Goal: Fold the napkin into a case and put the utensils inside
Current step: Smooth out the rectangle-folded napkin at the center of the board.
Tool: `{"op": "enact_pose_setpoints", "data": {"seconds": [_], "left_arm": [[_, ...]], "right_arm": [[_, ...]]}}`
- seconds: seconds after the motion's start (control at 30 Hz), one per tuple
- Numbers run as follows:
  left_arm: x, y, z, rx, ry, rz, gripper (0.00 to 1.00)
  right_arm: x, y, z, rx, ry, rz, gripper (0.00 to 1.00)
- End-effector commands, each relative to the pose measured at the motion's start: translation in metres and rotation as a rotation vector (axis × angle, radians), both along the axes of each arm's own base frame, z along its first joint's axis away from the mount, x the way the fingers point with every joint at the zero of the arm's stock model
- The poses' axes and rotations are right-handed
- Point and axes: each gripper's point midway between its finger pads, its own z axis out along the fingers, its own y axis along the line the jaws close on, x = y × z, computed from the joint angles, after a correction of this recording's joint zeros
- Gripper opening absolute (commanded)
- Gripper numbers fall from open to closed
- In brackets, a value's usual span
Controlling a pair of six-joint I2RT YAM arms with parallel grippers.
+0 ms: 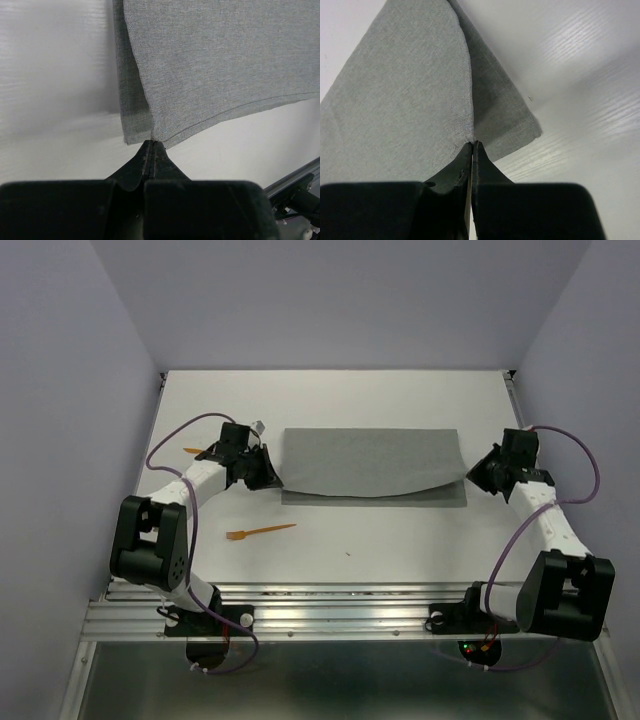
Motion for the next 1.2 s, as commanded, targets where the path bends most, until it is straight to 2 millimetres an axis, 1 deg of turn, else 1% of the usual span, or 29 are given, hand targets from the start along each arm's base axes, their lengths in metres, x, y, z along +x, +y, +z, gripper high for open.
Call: {"op": "enact_pose_setpoints", "data": {"seconds": [0.0, 0.13, 0.2, 0.27, 0.33, 0.43, 0.47, 0.5, 0.6, 0.63, 0.67, 0.77, 0.8, 0.83, 0.9, 0.93, 0.97, 1.1, 1.17], "left_arm": [[0.007, -0.006, 0.005, -0.031, -0.040, -0.009, 0.00], [0.007, -0.007, 0.002, -0.030, -0.036, -0.003, 0.00], [0.007, -0.008, 0.004, -0.032, -0.038, -0.004, 0.00], [0.007, -0.010, 0.007, -0.036, -0.040, -0.008, 0.00], [0.009, -0.012, 0.012, -0.038, -0.053, -0.012, 0.00], [0.013, -0.016, 0.028, -0.042, -0.083, -0.019, 0.00], [0.016, -0.017, 0.037, -0.048, -0.100, -0.021, 0.00], [0.016, -0.018, 0.041, -0.052, -0.103, -0.024, 0.00], [0.017, -0.019, 0.057, -0.060, -0.134, -0.025, 0.00], [0.016, -0.018, 0.056, -0.059, -0.129, -0.024, 0.00], [0.016, -0.018, 0.059, -0.064, -0.135, -0.021, 0.00], [0.009, -0.019, 0.053, -0.064, -0.120, -0.022, 0.00], [0.005, -0.019, 0.047, -0.062, -0.110, -0.023, 0.00], [0.003, -0.018, 0.043, -0.059, -0.101, -0.023, 0.00], [-0.003, -0.016, 0.032, -0.053, -0.075, -0.022, 0.00], [-0.006, -0.017, 0.027, -0.049, -0.064, -0.024, 0.00], [-0.011, -0.017, 0.019, -0.045, -0.048, -0.029, 0.00], [-0.022, -0.021, 0.001, -0.030, -0.006, -0.040, 0.00], [-0.023, -0.025, -0.006, -0.032, 0.004, -0.038, 0.00]], "right_arm": [[-0.003, -0.010, -0.010, -0.040, 0.034, -0.028, 0.01], [-0.006, -0.011, -0.021, -0.040, 0.063, -0.036, 0.01], [-0.007, -0.011, -0.023, -0.038, 0.068, -0.037, 0.01], [-0.005, -0.010, -0.021, -0.032, 0.063, -0.033, 0.01], [-0.002, -0.008, -0.016, -0.023, 0.047, -0.029, 0.01], [0.005, -0.009, -0.001, -0.025, 0.005, -0.029, 0.01], [0.007, -0.009, 0.005, -0.028, -0.009, -0.030, 0.01], [0.011, -0.010, 0.013, -0.032, -0.029, -0.029, 0.01], [0.014, -0.012, 0.026, -0.046, -0.050, -0.033, 0.01], [0.013, -0.013, 0.027, -0.048, -0.050, -0.035, 0.01], [0.012, -0.013, 0.027, -0.052, -0.049, -0.035, 0.01], [0.005, -0.014, 0.022, -0.059, -0.037, -0.044, 0.01], [0.003, -0.014, 0.021, -0.061, -0.036, -0.046, 0.01], [-0.002, -0.015, 0.013, -0.063, -0.014, -0.048, 0.01], [-0.007, -0.015, 0.004, -0.064, 0.008, -0.052, 0.01], [-0.012, -0.017, -0.003, -0.075, 0.030, -0.066, 0.01], [-0.014, -0.018, -0.007, -0.078, 0.040, -0.072, 0.01], [-0.021, -0.018, -0.021, -0.076, 0.078, -0.076, 0.01], [-0.023, -0.015, -0.029, -0.060, 0.100, -0.069, 0.01]]}}
